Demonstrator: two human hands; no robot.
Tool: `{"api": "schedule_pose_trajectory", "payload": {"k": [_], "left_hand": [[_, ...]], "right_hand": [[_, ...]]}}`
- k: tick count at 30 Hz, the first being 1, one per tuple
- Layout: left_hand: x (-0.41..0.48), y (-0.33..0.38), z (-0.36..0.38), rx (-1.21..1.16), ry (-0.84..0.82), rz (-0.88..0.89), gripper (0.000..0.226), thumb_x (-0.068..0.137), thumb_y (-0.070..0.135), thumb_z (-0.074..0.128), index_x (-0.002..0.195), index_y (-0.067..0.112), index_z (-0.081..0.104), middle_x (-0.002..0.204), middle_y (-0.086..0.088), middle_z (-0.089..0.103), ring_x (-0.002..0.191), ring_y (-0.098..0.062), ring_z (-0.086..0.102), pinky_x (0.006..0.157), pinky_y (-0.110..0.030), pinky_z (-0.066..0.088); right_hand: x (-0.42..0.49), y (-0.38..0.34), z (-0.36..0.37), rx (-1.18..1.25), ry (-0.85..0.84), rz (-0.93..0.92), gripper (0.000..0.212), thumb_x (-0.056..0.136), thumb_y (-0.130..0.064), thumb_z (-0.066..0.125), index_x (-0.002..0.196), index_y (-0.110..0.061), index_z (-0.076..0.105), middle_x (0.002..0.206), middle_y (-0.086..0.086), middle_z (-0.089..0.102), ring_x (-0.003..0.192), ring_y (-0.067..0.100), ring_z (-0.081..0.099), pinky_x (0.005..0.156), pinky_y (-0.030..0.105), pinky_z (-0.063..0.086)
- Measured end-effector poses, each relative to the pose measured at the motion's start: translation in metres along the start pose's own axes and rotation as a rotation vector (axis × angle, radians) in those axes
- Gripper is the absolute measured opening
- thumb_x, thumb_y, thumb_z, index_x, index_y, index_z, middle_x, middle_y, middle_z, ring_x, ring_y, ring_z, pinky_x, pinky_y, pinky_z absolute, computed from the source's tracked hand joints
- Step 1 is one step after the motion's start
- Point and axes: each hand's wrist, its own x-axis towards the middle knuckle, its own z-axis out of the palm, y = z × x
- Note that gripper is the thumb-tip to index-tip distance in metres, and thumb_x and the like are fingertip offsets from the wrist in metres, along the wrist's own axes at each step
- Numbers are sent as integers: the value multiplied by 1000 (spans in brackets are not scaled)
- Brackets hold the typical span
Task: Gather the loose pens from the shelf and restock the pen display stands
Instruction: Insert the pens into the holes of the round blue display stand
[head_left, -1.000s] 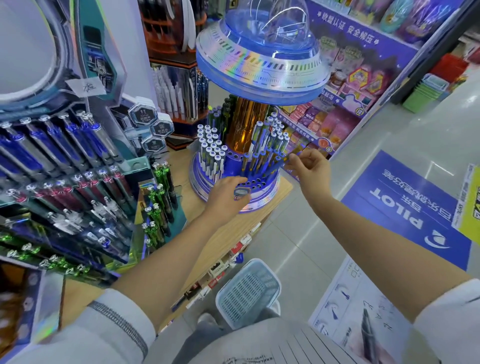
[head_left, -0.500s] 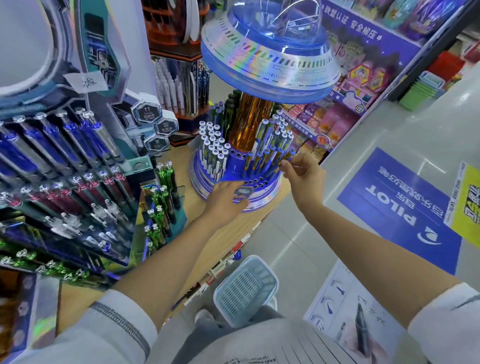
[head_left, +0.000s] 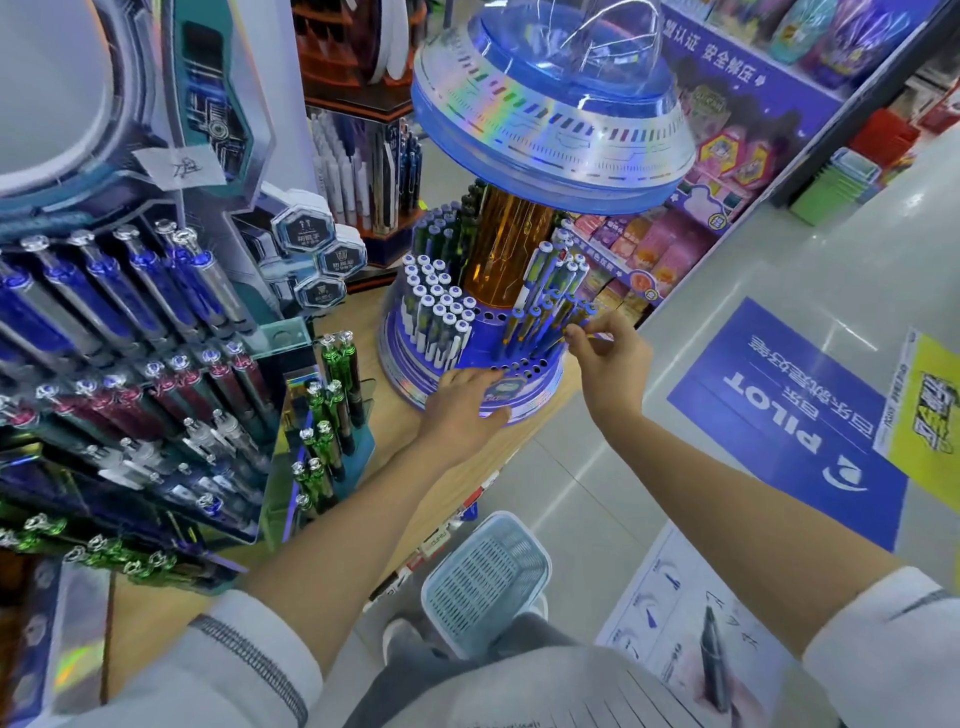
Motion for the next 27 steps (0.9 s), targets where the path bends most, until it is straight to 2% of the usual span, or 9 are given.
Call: {"api": "schedule_pose_trajectory", "payload": {"k": [4,5,8,11,15,19,24,27], "left_hand": [[-4,1,-2,-113,45,16,46,92,26,61,136,19,51,132,-4,54,125,-21,42,102,-31,37],[-6,0,-4,-136,77,16,42,92,24,61,133,19,54,128,-3,57,121,-19,46,98,-29,39],[-12,-4,-9,-139,180,3,31,91,23,61,122,19,63,119,0,63,113,-17,52,94,-31,43],[-14,-6,-12,-101,241,-25,27,90,26,63,116,20,66,114,3,66,109,-16,54,92,-30,44],[-16,-4,-14,-51,278,-51,28,90,25,63,118,18,66,117,0,66,111,-18,54,92,-31,42],[-18,-2,-15,-42,276,-39,28,91,23,62,118,17,67,118,0,66,111,-18,53,90,-29,41],[-17,-1,-14,-84,266,-54,25,89,20,63,113,17,69,114,0,67,109,-17,54,90,-31,45],[-16,0,-16,-104,249,-54,25,90,21,63,114,18,69,113,2,67,110,-16,53,89,-29,43]], "right_hand": [[1,-1,5,-35,-3,-21,19,88,-12,69,79,-13,53,73,-12,60,71,18,68,61,14,47],[2,1,5,-46,-4,-10,21,88,-12,69,77,-14,51,72,-8,61,71,21,68,62,17,49],[8,7,2,-76,-1,47,24,88,-17,69,75,-15,49,75,8,66,74,26,69,69,37,54],[15,8,-1,-77,0,76,22,88,-17,68,77,-12,50,79,14,67,77,28,69,73,45,56],[17,6,0,-66,-28,64,24,87,-18,68,72,-21,50,79,12,66,77,28,69,73,44,57],[18,0,-2,23,53,22,29,90,-16,64,72,-25,43,78,10,63,79,28,70,69,38,54],[17,3,0,-48,-4,1,26,90,-14,66,75,-17,45,69,-6,55,78,29,69,66,37,51],[19,5,6,-106,-10,39,22,89,-16,67,77,-13,48,72,-5,58,76,28,67,72,45,55]]}}
